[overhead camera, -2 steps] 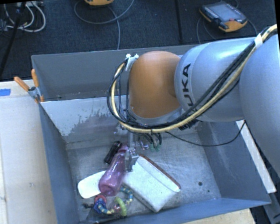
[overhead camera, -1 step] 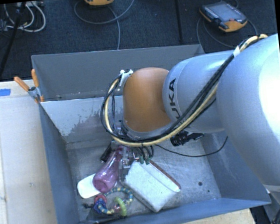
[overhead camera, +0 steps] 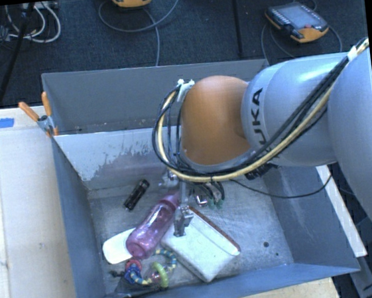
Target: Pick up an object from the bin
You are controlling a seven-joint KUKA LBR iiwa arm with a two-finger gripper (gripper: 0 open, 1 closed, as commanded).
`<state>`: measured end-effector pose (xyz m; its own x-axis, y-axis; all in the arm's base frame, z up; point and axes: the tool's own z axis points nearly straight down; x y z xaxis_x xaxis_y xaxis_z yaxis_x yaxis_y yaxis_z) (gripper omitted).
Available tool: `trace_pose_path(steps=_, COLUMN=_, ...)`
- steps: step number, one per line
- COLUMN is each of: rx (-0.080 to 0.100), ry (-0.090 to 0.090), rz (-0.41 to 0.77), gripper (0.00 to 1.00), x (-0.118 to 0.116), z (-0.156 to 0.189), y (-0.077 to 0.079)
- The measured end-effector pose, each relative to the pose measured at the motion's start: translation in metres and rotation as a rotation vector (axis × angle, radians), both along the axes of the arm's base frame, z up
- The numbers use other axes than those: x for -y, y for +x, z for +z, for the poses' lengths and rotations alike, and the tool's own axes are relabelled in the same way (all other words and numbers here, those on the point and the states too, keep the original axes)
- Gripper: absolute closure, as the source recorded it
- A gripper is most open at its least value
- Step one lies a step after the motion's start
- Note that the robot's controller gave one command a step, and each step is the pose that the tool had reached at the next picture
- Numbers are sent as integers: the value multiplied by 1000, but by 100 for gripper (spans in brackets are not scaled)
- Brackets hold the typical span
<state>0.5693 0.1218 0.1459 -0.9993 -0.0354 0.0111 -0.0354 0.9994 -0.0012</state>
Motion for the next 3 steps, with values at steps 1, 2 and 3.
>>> trace_pose_path(steps=1, rx=16, ry=6, rz=464, gripper=100, x=-43, z=-10, y=7)
trace_pose_path(steps=2, rx=23, ry=6, rz=462, gripper=0, x=-43, z=-9, y=9)
trace_pose_path(steps=3, rx=18, ry=5, rz=461, gripper=0, x=-42, z=-10, y=8)
